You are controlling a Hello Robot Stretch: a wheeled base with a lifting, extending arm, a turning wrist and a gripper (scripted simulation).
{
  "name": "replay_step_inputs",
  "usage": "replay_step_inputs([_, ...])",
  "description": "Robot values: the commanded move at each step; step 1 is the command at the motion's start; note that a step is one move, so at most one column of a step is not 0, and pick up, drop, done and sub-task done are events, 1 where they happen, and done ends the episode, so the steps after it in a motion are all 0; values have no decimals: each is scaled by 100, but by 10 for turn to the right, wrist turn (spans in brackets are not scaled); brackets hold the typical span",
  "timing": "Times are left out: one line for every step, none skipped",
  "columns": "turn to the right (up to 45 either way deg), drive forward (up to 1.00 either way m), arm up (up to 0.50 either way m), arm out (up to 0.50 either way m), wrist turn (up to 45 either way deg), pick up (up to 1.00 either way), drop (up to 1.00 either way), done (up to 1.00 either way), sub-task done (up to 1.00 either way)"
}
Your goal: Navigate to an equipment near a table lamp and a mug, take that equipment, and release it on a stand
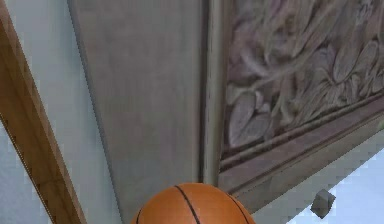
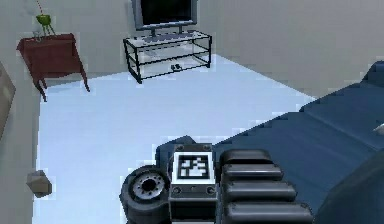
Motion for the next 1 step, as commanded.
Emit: replay_step_inputs([450,0,0,0,0,0,0,0,0])
